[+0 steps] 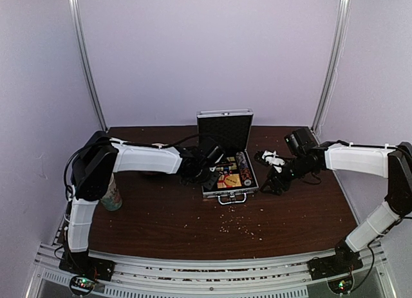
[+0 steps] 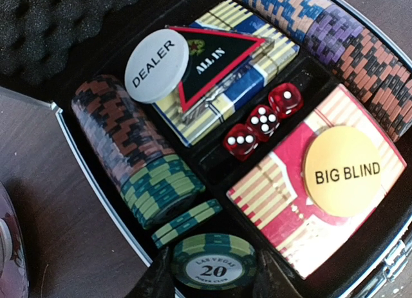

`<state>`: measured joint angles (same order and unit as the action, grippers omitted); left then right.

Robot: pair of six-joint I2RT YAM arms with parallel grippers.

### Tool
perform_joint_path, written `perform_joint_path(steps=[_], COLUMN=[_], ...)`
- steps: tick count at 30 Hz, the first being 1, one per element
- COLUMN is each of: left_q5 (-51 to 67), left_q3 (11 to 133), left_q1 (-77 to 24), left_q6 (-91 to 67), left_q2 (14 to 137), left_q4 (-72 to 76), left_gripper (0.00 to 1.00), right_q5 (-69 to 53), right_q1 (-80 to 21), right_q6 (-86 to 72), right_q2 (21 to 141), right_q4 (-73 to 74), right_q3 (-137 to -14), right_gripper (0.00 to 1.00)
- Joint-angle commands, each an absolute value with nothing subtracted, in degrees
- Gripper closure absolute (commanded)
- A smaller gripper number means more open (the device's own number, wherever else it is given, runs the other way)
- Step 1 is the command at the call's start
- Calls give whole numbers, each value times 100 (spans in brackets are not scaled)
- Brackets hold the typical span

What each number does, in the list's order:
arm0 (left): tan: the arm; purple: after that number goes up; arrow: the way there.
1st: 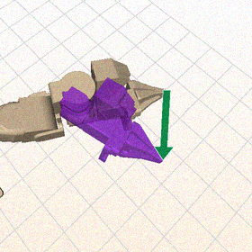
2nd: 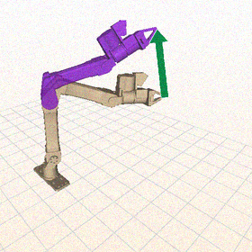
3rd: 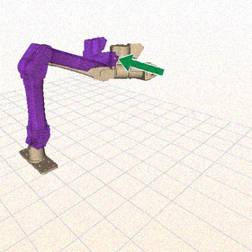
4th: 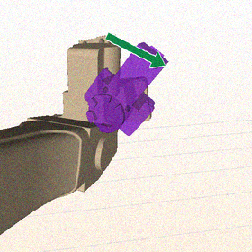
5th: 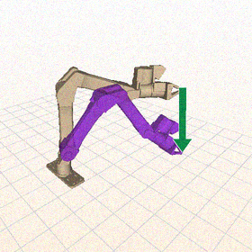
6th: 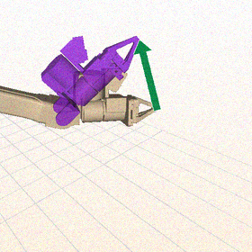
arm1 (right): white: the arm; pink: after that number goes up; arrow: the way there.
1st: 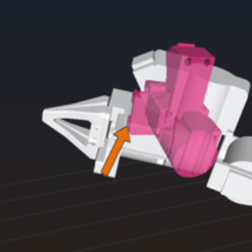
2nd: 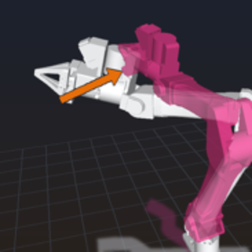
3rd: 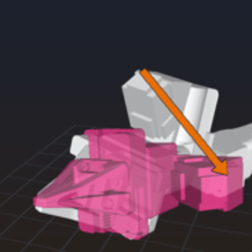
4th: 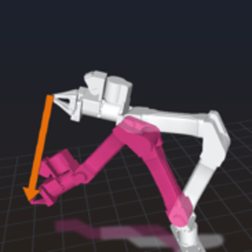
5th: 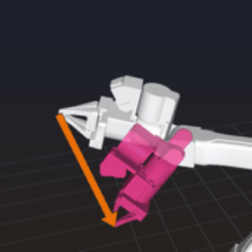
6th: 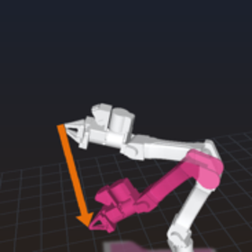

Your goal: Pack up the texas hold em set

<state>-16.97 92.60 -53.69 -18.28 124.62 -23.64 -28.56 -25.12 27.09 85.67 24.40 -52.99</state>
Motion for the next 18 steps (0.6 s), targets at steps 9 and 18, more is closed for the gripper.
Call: perform_joint_path(steps=[9, 18], left_q5=[-1942, -1915], left_q3=[9482, 9483], left_q1=[-5381, -5381], left_q6=[-1705, -1705], left_q2=[12637, 12717], left_q4=[-1994, -2002], left_gripper=[62, 55], right_q5=[-2836, -2852], right_q1=[-2487, -2487], right_q6=[2803, 2821], right_q2=[8718, 8780], right_q4=[2598, 2627], right_q3=[-5484, -5501], right_gripper=[26, 25])
